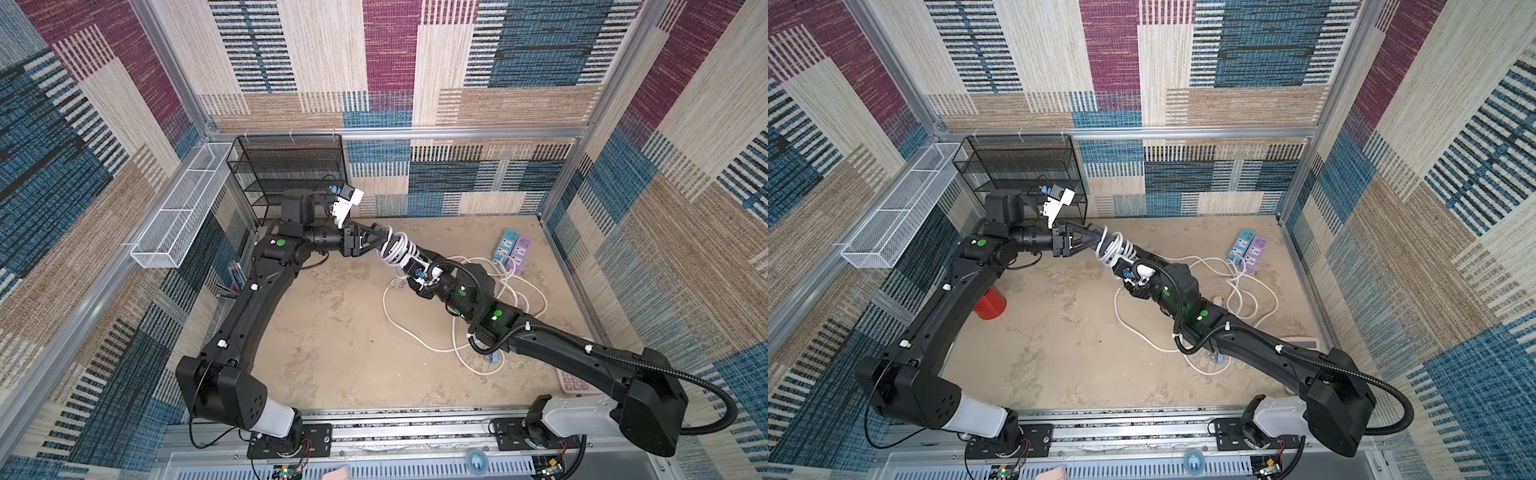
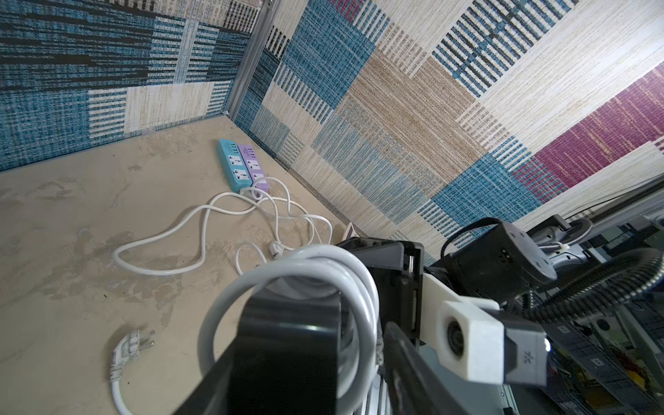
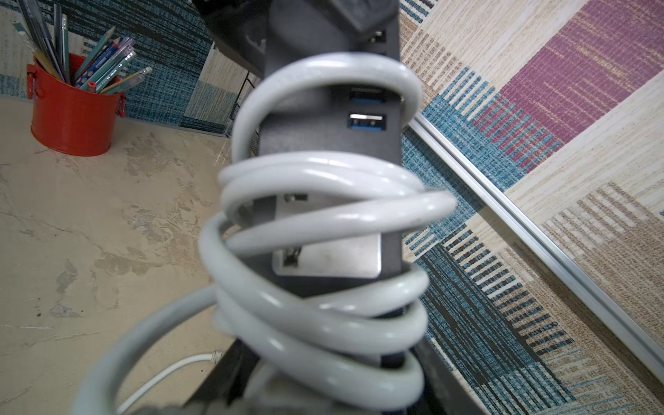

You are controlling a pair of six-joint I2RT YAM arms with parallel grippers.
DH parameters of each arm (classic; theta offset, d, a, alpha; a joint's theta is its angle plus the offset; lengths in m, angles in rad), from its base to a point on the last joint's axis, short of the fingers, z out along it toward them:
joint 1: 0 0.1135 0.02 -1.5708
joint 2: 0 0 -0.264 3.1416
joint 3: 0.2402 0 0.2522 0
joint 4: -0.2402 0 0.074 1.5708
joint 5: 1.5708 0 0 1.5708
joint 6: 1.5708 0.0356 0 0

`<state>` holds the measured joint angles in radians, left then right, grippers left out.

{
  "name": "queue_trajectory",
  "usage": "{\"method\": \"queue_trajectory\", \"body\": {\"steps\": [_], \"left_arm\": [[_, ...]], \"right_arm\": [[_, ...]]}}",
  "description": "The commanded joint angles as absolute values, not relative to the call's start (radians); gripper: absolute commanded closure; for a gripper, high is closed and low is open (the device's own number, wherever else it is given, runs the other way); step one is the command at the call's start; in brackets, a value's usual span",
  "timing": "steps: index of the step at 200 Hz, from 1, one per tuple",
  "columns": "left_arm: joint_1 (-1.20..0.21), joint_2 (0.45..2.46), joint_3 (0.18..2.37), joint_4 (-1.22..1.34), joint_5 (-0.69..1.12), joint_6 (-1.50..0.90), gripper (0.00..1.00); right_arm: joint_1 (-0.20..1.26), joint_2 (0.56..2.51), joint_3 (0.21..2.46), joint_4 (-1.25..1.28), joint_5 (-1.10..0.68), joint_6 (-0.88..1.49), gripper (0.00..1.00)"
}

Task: Unwrap the cord wrapped around the power strip
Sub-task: Pick up the power strip from the center of the board.

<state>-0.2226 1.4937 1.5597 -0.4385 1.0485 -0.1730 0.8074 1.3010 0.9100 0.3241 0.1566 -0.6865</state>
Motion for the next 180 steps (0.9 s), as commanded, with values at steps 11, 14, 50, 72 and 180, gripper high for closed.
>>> {"method": "queue_trajectory", "body": {"steps": [11,14,50,72,180], "left_arm": [[-0.202,1.477,1.551,-0.406,1.038,-0.185,0.42],[-0.2,1.476,1.55,-0.405,1.04,-0.186,0.42],[-0.198,1.487,1.545,-0.396,1.05,-0.196,0.43],[-0.203,1.494,1.545,-0.39,1.061,-0.201,0.42],[-0.224,1.505,1.543,-0.391,1.075,-0.196,0.63]], "right_arm": [[0.808,1.286,0.904,0.407,0.166,-0.692,0.52],[0.808,1.283,0.904,0.407,0.166,-0.692,0.52],[0.808,1.28,0.914,0.405,0.16,-0.693,0.52],[0.808,1.283,0.923,0.403,0.154,-0.693,0.52],[0.83,1.316,0.951,0.416,0.156,-0.712,0.52]]}}
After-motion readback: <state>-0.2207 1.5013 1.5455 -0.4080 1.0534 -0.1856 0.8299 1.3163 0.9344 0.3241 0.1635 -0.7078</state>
